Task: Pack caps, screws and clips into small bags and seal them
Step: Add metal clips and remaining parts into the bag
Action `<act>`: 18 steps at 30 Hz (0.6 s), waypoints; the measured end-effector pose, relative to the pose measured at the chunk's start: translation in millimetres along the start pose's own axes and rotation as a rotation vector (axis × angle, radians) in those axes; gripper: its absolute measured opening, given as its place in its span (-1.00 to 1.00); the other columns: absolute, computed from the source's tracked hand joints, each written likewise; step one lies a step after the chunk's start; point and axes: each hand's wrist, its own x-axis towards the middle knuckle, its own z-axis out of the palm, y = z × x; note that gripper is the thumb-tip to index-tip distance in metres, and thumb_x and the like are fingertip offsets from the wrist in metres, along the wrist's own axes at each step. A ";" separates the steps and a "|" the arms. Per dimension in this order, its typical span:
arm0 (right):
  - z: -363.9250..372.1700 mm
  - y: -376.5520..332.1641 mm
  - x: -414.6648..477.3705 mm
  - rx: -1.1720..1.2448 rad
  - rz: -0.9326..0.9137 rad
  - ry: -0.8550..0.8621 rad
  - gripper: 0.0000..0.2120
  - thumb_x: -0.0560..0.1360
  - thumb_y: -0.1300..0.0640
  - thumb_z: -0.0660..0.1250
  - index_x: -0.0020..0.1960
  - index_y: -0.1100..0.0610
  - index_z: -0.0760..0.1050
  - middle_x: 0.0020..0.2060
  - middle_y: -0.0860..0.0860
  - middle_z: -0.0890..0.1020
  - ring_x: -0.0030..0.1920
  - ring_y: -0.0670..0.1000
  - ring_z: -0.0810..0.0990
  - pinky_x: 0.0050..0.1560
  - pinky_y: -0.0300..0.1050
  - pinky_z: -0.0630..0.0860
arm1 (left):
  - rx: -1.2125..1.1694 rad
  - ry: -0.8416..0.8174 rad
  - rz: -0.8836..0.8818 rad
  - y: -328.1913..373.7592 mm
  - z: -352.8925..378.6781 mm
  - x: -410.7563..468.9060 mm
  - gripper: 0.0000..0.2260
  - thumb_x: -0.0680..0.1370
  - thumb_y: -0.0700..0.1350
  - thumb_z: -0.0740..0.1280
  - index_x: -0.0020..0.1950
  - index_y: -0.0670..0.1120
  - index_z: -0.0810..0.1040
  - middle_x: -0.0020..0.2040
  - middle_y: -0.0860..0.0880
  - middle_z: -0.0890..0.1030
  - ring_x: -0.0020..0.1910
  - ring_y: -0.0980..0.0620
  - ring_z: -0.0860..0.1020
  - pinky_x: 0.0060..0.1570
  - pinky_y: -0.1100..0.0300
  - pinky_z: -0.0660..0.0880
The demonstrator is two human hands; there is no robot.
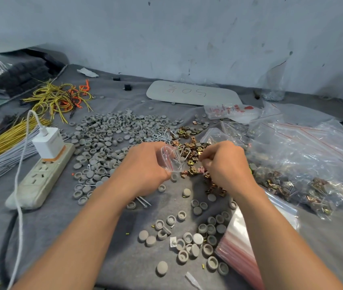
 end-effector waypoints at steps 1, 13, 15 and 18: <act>-2.6 0.1 -1.2 0.121 0.014 -0.004 -0.76 0.51 0.30 0.39 -0.11 0.00 0.73 -0.28 0.01 0.75 -0.25 0.01 0.70 -0.16 -0.15 0.62 | 0.004 -0.003 0.001 0.2 0.4 0.3 -0.71 0.43 -0.16 0.53 -0.08 0.23 0.60 -0.18 0.19 0.66 -0.19 0.28 0.58 -0.29 0.36 0.38; -7.6 -21.2 -24.8 0.851 -0.175 -0.164 -0.69 0.32 0.49 0.52 -0.14 0.12 0.75 -0.26 0.12 0.76 -0.29 -0.02 0.71 -0.23 -0.25 0.60 | 0.029 -0.005 0.010 -1.3 3.0 1.9 -0.73 0.40 -0.14 0.51 -0.01 0.19 0.65 -0.25 0.18 0.64 -0.23 0.38 0.54 -0.42 0.45 0.37; -4.5 -24.3 -25.4 0.804 -0.221 -0.184 -0.66 0.32 0.52 0.47 -0.14 0.10 0.74 -0.26 0.09 0.76 -0.32 -0.04 0.68 -0.26 -0.22 0.61 | 0.011 -0.004 0.013 -2.1 2.8 1.8 -0.75 0.39 -0.16 0.50 -0.05 0.15 0.64 -0.28 0.15 0.63 -0.23 0.42 0.51 -0.36 0.49 0.37; 1.4 -29.1 -26.4 0.718 -0.247 -0.200 -0.64 0.34 0.50 0.47 -0.14 0.05 0.74 -0.26 0.04 0.76 -0.32 -0.07 0.68 -0.25 -0.18 0.61 | 0.014 -0.006 0.003 -2.6 3.0 1.6 -0.78 0.38 -0.18 0.49 -0.09 0.11 0.63 -0.29 0.13 0.63 -0.32 0.29 0.54 -0.40 0.43 0.37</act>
